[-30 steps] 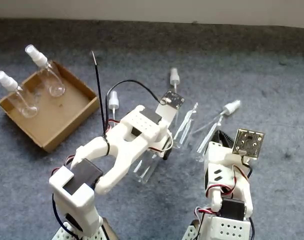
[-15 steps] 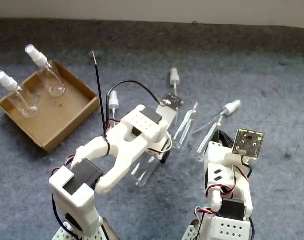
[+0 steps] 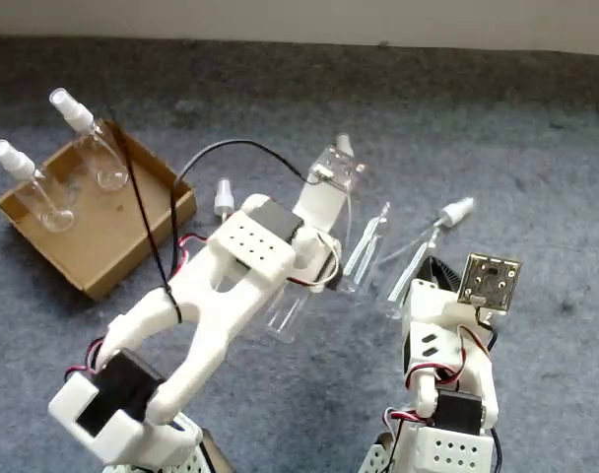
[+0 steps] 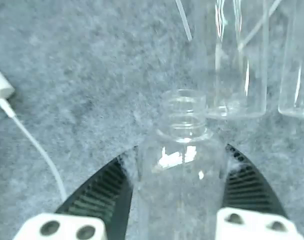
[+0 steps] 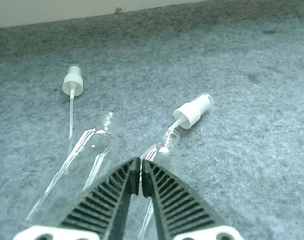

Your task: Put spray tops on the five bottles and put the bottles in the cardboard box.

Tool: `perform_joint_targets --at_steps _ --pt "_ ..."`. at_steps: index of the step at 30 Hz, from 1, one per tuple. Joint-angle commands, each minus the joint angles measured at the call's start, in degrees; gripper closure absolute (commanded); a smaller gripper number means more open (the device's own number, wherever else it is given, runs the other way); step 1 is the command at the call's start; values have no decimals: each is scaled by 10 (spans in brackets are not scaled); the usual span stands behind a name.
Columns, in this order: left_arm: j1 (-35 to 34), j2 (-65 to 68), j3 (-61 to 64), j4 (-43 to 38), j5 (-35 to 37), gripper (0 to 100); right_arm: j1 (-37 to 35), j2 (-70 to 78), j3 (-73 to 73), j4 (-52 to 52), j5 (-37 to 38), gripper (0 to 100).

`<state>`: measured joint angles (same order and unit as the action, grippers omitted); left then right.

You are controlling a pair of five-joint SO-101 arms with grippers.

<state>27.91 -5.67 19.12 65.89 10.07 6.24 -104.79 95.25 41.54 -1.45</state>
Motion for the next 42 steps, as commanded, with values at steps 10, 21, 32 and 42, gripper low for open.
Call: perform_joint_targets --at_steps 10,21,32,42 --pt "-81 -236 15 4 -3 850 3 -6 0 -20 -2 991" --pt "-80 -490 231 -92 -4 853 -21 -6 5 -20 -1 991" --pt "-182 -697 404 -189 -4 853 -21 -6 6 -20 -1 991" --pt "-186 -823 508 -201 -4 853 -21 -6 7 -20 -1 991"
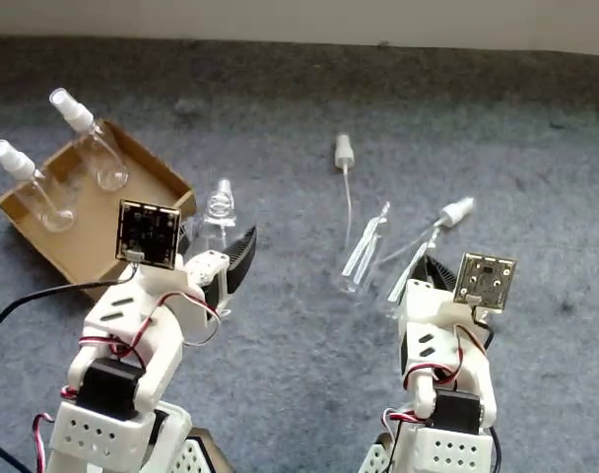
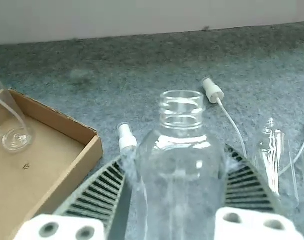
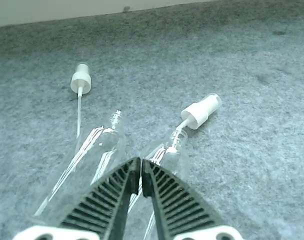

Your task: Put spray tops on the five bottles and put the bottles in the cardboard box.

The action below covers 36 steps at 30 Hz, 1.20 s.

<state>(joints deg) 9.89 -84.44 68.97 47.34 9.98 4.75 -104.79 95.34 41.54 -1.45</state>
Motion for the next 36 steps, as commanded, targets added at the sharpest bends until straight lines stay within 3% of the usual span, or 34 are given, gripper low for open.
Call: perform_joint_targets --at_steps 1,9,12,21,24,36 --pt "-5 -51 20 -16 -1 853 -6 -6 7 -20 -1 991" --pt "-5 -211 108 -17 1 853 -6 -6 7 -20 -1 991" --pt "-8 -204 123 -37 1 853 -7 -6 7 -20 -1 991" --pt "-10 -196 246 -276 -3 853 -18 -6 7 -20 -1 991" --pt "-10 -196 276 -316 -3 853 -41 -6 7 -20 -1 991" --pt "-10 -196 282 -316 0 854 -44 -6 7 -36 -1 991"
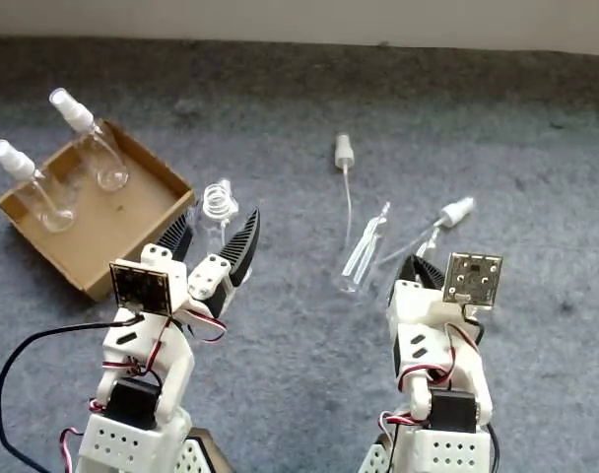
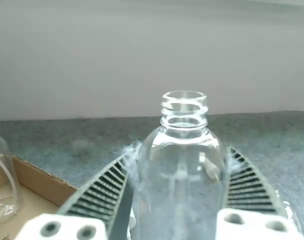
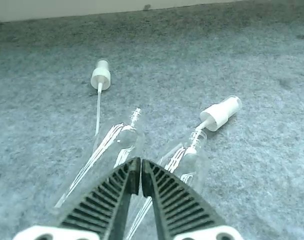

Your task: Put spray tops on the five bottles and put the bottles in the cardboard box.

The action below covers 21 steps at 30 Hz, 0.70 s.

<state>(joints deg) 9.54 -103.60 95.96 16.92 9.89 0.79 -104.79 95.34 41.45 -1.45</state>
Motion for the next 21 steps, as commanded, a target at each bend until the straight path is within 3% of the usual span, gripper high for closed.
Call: perform_joint_targets --at_steps 1,12,15,21 --pt "-7 -5 12 -11 1 854 -4 -6 7 -43 -1 991" --pt "-65 -4 12 25 3 854 -4 -5 -140 70 55 989" --pt "-64 -4 12 39 3 854 -3 -3 -171 72 55 940" --pt "-65 -4 12 60 3 854 -2 116 -291 89 51 890"
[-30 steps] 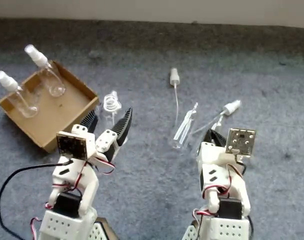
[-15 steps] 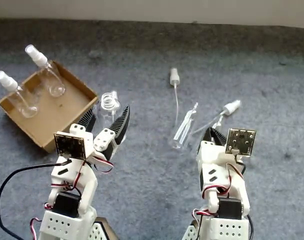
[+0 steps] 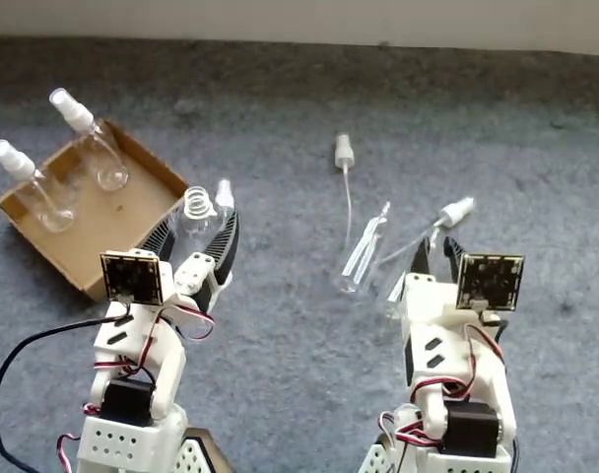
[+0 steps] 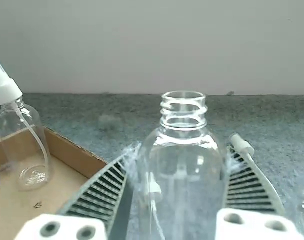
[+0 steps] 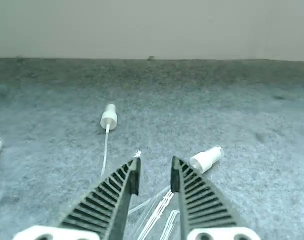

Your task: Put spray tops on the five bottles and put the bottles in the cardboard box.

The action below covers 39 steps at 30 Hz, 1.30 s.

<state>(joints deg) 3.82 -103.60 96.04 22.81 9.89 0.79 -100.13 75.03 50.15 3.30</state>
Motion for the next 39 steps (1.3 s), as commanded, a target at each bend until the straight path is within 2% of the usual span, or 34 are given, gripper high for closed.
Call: perform_joint_targets --at_steps 1,5,13,20,24,31,39 --pt "-7 -4 11 1 3 854 -2 101 -110 2 4 890" --pt "-7 -4 11 3 3 854 -2 228 -192 2 -11 890" --pt "-7 -4 11 4 3 854 68 455 -340 3 -138 890" --pt "-7 -4 11 4 3 854 90 658 -456 9 -145 890" --pt "-7 -4 11 4 3 854 87 771 -541 59 -148 890" --pt "-7 -4 11 4 3 854 84 957 -722 167 -291 889" --pt "-6 -3 11 4 3 854 72 1163 -902 232 -325 886"
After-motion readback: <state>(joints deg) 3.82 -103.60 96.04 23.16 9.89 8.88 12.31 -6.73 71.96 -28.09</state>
